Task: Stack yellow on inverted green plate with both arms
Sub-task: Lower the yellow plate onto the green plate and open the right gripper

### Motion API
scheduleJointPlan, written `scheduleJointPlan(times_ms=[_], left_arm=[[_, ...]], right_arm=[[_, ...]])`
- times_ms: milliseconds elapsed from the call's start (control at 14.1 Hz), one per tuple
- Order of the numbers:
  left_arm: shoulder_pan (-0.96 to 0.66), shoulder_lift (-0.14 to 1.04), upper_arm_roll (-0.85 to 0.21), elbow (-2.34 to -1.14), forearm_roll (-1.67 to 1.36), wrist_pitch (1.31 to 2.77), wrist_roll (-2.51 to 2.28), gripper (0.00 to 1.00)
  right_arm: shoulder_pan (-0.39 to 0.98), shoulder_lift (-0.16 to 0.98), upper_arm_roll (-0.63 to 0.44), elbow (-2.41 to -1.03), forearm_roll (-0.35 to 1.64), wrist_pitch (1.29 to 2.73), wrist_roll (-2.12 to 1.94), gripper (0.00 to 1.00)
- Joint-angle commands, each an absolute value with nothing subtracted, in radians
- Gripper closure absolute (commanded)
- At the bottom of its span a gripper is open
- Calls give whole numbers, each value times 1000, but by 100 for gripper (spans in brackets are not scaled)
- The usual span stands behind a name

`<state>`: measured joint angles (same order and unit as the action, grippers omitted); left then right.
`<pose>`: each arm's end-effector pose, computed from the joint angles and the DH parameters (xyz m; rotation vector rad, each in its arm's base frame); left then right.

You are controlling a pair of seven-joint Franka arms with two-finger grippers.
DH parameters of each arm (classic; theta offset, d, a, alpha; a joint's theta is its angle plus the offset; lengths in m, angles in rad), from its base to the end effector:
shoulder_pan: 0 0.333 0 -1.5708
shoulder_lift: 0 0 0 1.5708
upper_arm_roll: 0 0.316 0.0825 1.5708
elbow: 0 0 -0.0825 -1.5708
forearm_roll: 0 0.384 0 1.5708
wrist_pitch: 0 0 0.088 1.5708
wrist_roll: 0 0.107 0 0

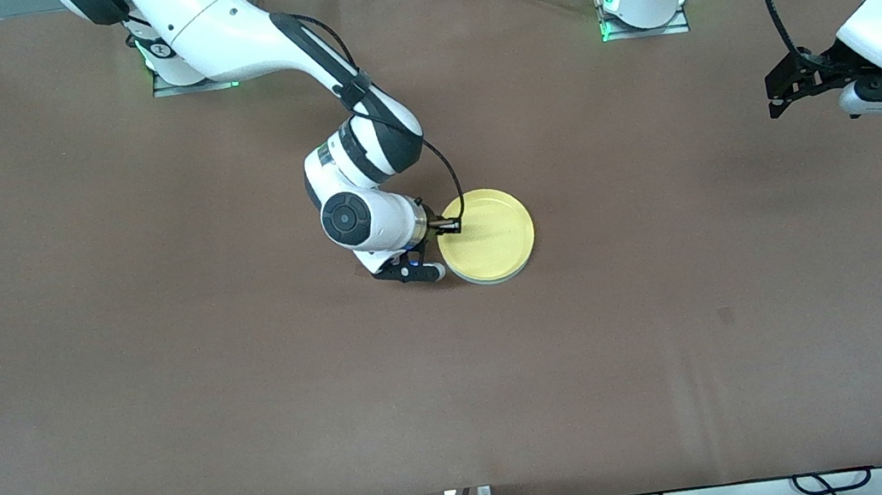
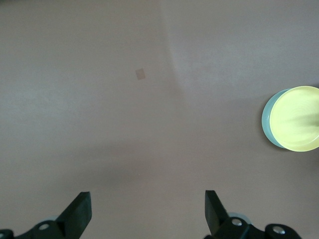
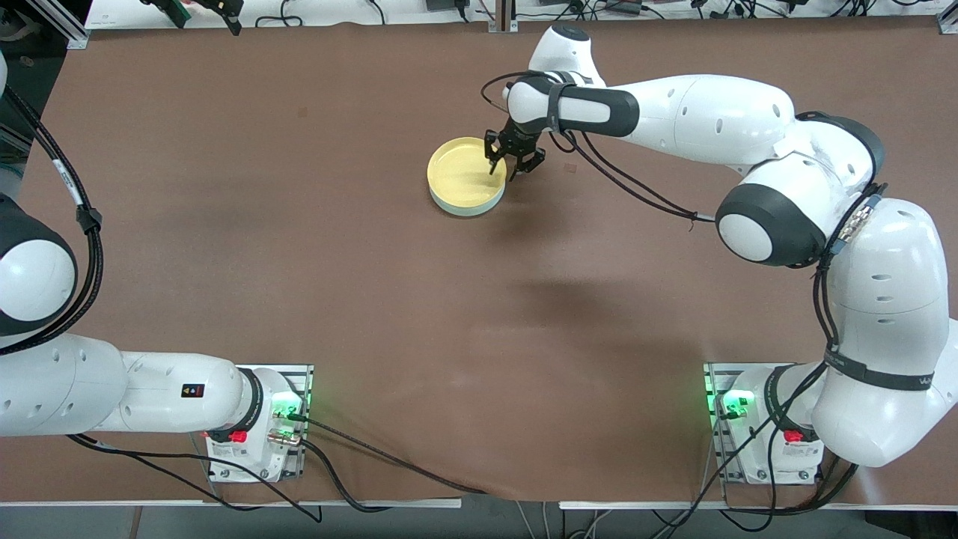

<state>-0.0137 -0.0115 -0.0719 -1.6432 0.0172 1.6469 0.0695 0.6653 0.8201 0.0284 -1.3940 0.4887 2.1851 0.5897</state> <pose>0.5549 -0.0461 0.6033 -3.1141 0.2438 -0.0239 0.5543 0.4778 0.2184 -2.7880 0.2749 0.3860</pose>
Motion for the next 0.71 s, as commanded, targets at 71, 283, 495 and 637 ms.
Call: scheduleJointPlan(times_ms=[71,283,495,637], left_arm=[[-12,-11,-77,-1629,38,1631,81,0],[-12,-11,-77,-1629,38,1629,81,0],[-11,-11,-77,-1628,38,1629,81,0],[-9,-11,-77,-1629,38,1628,83,0]], right_arm=[[673,786,11,-1344,428,2145,612,0],[658,697,-6,-1341,222,2082,595,0],[588,612,-9,-1341,173,2019,540,0],[542,560,-11,-1341,172,1952,453,0]])
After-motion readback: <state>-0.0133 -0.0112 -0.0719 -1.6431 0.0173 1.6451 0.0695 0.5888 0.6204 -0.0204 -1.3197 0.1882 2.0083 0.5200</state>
